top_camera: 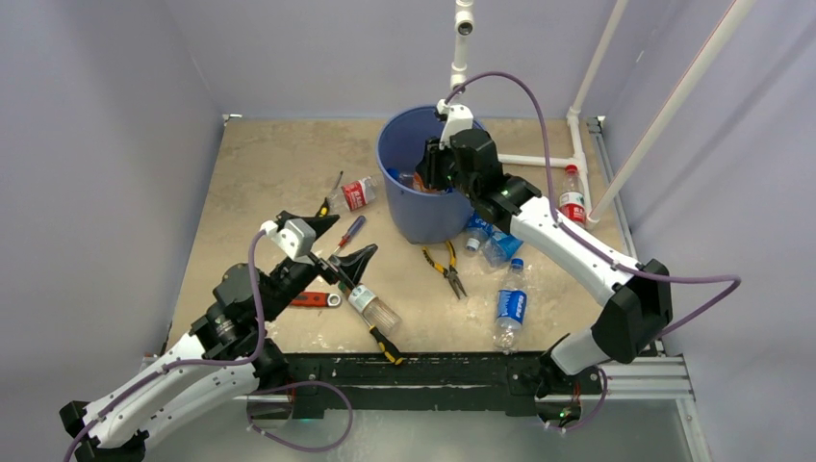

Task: Put the plastic bottles in the bin
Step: Place the plastic bottle in the trash bin.

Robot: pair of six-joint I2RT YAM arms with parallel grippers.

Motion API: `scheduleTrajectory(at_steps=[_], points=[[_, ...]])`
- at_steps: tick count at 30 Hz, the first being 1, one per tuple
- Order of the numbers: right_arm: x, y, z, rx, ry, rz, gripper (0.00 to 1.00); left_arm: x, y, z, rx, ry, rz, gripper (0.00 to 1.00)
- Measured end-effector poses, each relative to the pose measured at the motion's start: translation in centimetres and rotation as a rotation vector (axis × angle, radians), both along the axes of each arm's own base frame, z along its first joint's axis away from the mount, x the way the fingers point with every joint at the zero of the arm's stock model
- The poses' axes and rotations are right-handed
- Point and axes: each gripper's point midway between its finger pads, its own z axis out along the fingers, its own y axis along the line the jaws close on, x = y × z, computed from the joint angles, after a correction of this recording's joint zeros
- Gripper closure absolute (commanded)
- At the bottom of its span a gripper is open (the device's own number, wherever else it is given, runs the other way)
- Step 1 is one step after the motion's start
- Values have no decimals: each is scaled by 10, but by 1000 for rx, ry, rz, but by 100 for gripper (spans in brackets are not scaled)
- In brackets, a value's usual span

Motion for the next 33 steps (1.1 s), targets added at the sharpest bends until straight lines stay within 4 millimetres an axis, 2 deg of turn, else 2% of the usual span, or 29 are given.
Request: scheduleTrajectory(at_steps=[1, 6, 7, 9, 13, 16, 19, 21, 26, 28, 30, 32, 33], points=[[0, 0, -6, -7, 9, 0, 95, 0, 0, 0, 0, 0, 0, 1], [1, 1, -16, -22, 27, 0, 43, 0, 0, 0, 0, 0, 0, 1], [1, 1, -16, -22, 28, 0, 36, 0, 0, 0, 0, 0, 0, 1], [0, 0, -18, -28, 37, 0, 28, 0, 0, 0, 0, 0, 0, 1], [-1, -2, -17, -32, 48, -8, 22, 0, 0, 0, 0, 0, 0, 1], [-2, -4, -5, -28, 43, -11, 19, 0, 0, 0, 0, 0, 0, 1], [-5, -9, 22, 0, -2, -25, 16, 0, 0, 0, 0, 0, 0, 1], [-13, -17, 49, 37, -50, -33, 15, 0, 0, 0, 1, 1, 0, 1], [-54, -48, 128, 166, -211, -33, 15, 3, -2, -8, 20, 30, 6, 1], [-77, -67, 147, 213, -267, -39, 16, 6, -3, -13, 34, 55, 17, 1], [-98, -89, 153, 251, -305, -70, 17, 10, -4, -15, 39, 75, 32, 1], [-113, -108, 146, 278, -315, -110, 18, 15, -3, -17, 37, 98, 61, 1], [-119, -116, 137, 288, -306, -132, 18, 18, -2, -18, 37, 110, 78, 1]])
